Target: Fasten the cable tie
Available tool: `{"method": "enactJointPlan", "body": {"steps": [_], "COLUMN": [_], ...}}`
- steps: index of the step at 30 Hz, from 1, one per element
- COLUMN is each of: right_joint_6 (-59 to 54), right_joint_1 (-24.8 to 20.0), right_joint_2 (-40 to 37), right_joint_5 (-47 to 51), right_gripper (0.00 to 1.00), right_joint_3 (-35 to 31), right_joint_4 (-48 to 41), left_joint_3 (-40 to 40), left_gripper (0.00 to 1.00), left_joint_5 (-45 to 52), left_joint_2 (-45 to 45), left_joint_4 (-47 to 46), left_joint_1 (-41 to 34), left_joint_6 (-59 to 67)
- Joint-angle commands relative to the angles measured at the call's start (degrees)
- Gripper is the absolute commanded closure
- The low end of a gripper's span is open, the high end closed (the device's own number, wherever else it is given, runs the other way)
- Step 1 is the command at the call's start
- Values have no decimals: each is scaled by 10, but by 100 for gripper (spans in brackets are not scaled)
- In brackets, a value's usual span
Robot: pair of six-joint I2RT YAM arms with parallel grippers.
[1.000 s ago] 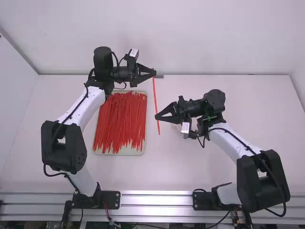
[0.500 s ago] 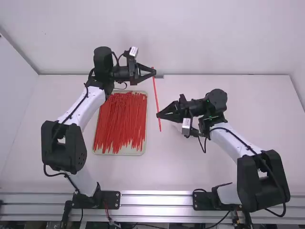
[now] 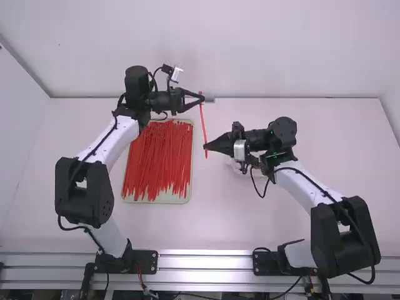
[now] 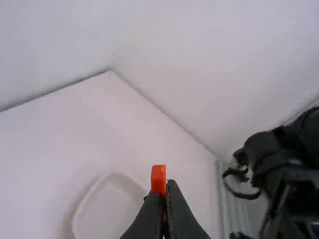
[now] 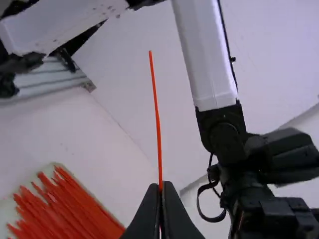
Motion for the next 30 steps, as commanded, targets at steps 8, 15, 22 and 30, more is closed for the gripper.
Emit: {"method": "enactJointPlan", "body": {"steps": [8,15,22,30], "right_joint_6": [86,137,137,273], "right_joint_1": [-8,-9,11,35], "right_joint_2": [1,1,1,1], "right_joint_5": [-10,12,-15,74], "right_gripper": [100,100,100,100], "right_joint_3": [-5,-5,-5,2], "right_joint_4": [-1,-1,-1,1], "left_joint_3": [-4,-5,-5,-5], "left_gripper": [98,98,98,98], "left_joint_5": [-13,-13,-13,-10], "left_joint_2": [0,0,0,0], "left_joint_4": [27,45,46,42], "left_joint_1": [0,1,3,3], "left_joint_6": [90,90,90,179]}}
